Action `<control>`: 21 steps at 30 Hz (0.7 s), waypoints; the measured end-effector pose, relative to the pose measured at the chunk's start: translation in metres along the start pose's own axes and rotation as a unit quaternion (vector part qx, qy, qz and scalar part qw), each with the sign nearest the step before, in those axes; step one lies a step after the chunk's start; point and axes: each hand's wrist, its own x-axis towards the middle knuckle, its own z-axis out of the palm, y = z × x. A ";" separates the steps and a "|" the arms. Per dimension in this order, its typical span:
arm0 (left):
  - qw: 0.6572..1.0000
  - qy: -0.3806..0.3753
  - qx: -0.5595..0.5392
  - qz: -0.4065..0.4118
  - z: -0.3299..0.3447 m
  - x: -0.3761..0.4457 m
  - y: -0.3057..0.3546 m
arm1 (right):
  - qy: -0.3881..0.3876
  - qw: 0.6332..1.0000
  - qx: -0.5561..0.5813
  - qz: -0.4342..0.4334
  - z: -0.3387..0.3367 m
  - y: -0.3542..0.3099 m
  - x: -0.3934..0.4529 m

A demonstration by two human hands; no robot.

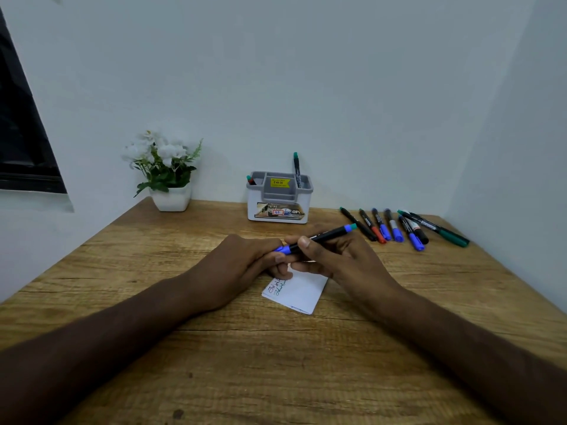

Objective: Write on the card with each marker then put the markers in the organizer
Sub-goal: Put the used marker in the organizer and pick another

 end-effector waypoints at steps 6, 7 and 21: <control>1.000 -0.004 -0.006 -0.005 0.000 0.000 -0.001 | -0.029 0.999 0.026 -0.001 -0.002 -0.002 0.002; 1.000 -0.007 -0.007 -0.011 0.000 0.000 -0.002 | -0.029 0.999 0.045 0.002 -0.003 -0.004 0.002; 0.997 -0.032 -0.056 -0.045 -0.006 -0.005 0.001 | 0.098 0.990 0.074 0.072 -0.014 0.006 0.017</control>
